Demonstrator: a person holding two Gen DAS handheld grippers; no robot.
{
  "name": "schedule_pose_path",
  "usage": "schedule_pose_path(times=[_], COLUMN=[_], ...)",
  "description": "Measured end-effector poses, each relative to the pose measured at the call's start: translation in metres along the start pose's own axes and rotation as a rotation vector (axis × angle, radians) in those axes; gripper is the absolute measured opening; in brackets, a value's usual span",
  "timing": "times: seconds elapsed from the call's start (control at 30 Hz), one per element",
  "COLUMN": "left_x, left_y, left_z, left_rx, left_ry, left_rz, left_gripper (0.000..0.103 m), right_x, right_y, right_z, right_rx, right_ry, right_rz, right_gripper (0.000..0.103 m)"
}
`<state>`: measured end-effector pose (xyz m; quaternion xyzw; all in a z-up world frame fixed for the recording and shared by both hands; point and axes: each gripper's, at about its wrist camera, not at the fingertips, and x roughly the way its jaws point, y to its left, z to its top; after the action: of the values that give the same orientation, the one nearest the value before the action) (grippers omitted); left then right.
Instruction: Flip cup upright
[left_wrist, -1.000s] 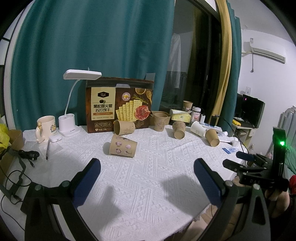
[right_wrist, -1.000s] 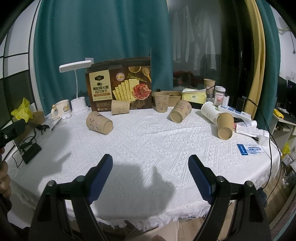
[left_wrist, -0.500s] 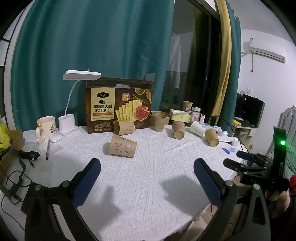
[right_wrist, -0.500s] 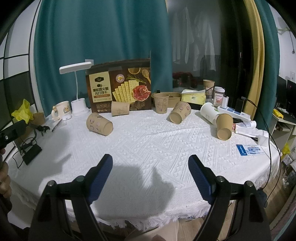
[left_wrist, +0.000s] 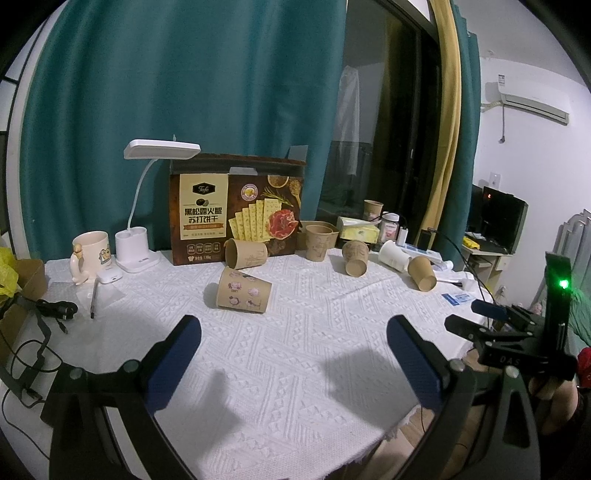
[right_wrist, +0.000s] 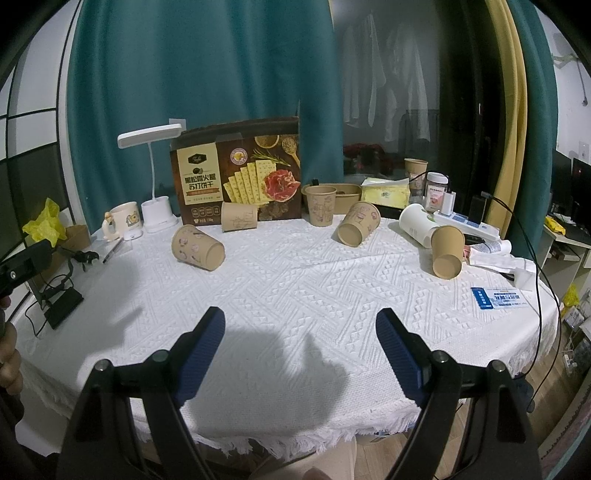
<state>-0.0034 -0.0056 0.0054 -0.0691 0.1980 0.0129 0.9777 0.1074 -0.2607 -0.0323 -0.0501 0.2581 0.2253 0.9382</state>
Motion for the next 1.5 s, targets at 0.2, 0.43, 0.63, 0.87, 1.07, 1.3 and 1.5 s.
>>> schedule_pose_path(times=[0.2,0.43,0.63,0.87,1.07,1.3,1.5], left_x=[-0.002,-0.001,0.007,0.037,0.096,0.174,0.228], left_y=[-0.001,-0.005,-0.003,0.008,0.033,0.059,0.07], left_z=[-0.001,-0.001,-0.003,-0.001,-0.006,-0.015,-0.005], left_rx=[-0.001,-0.003,-0.003,-0.031,-0.14,-0.286,-0.41], left_ry=[0.002,0.002,0.015,0.092,0.248,0.412,0.485], left_rz=[-0.001,0.004,0.002,0.004,0.012,-0.047,-0.02], left_gripper=[0.101,0.101,0.101,0.101,0.101,0.1,0.1], right_x=[0.0,0.0,0.0,0.021,0.051,0.091,0.119], right_y=[0.001,0.001,0.002,0.001,-0.012,-0.027,-0.03], right_z=[0.0,0.002,0.005,0.014,0.017,0.016,0.014], right_rx=[0.001,0.001,0.001,0.007,0.03,0.055,0.03], right_ry=[0.001,0.001,0.006,0.026,0.044,0.077,0.094], right_rz=[0.001,0.002,0.005,0.015,0.028,0.054,0.091], right_gripper=[0.082,0.082,0.082,0.082,0.082,0.082,0.082])
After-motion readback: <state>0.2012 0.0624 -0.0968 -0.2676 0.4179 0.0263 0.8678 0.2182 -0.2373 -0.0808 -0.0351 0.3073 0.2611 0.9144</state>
